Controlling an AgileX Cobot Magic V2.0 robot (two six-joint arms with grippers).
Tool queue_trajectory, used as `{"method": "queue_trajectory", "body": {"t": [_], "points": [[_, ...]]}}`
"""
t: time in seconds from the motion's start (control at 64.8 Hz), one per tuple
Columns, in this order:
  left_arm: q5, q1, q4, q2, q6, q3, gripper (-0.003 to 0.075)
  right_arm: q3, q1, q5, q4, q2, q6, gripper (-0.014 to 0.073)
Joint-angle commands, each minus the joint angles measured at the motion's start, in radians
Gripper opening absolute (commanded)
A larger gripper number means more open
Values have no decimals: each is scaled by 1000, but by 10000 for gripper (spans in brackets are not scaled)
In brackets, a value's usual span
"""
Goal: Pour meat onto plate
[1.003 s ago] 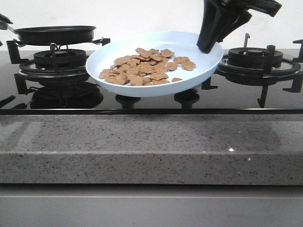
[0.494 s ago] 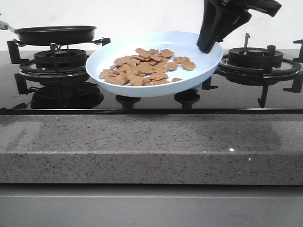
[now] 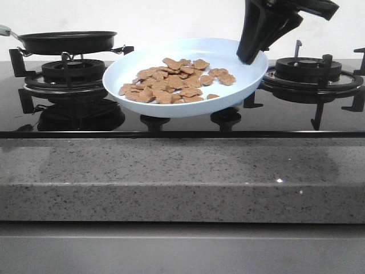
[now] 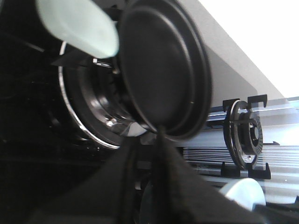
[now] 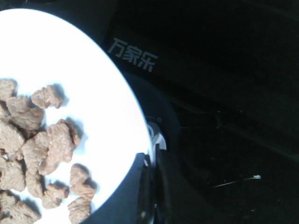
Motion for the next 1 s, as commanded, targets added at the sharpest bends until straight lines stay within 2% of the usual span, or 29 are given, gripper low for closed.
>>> {"method": "queue_trajectory", "body": {"t": [0.0, 0.108, 0.247, 0.401, 0.617, 0.787, 0.987], "points": [[7, -5, -56, -87, -9, -7, -20, -24, -3, -33, 26, -52, -7, -69], [-19, -20, -36, -158, 18, 46, -20, -24, -3, -33, 26, -52, -7, -69], [-170, -79, 95, -312, 59, 157, -20, -24, -3, -33, 26, -52, -7, -69], [-378, -198, 335, -521, 63, 293, -20, -24, -3, -33, 26, -52, -7, -69], [-603, -358, 501, -784, 63, 502, -20, -24, -3, -33, 26, -52, -7, -69], [-718, -430, 650, -952, 63, 687, -20, -24, -3, -35, 26, -52, -7, -69], [-848, -447, 670, -1132, 63, 863, -20, -24, -3, -60, 27, -47, -7, -69]]}}
